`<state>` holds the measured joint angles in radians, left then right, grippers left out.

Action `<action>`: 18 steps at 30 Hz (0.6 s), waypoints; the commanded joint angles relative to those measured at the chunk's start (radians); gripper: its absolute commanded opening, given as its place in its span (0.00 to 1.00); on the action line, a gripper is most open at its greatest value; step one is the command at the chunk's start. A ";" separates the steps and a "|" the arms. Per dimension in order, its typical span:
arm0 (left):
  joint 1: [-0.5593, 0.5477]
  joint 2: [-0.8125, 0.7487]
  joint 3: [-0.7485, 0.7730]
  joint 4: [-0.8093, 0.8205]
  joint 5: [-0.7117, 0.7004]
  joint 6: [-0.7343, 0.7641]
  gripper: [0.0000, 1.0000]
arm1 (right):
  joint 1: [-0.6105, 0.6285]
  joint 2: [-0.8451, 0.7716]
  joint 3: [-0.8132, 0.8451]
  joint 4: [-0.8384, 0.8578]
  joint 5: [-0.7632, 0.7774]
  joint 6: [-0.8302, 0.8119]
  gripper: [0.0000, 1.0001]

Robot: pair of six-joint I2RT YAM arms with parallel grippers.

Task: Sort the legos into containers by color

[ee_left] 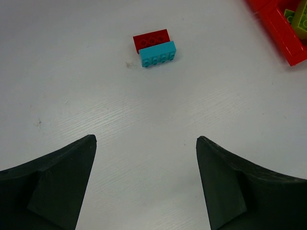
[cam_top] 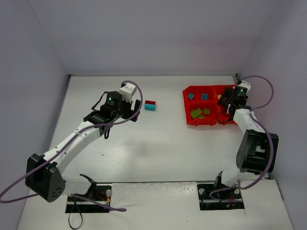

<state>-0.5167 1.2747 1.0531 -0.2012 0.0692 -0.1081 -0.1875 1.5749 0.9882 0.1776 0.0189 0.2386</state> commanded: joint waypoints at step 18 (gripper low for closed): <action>-0.057 0.612 0.570 -0.159 -0.223 -0.275 0.78 | 0.120 -0.383 -0.171 0.095 -0.229 0.061 0.66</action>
<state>-0.5716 1.8656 1.5311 -0.3470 -0.0853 -0.3798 -0.0769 1.2133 0.8246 0.1898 -0.1627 0.2810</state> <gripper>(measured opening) 0.781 0.654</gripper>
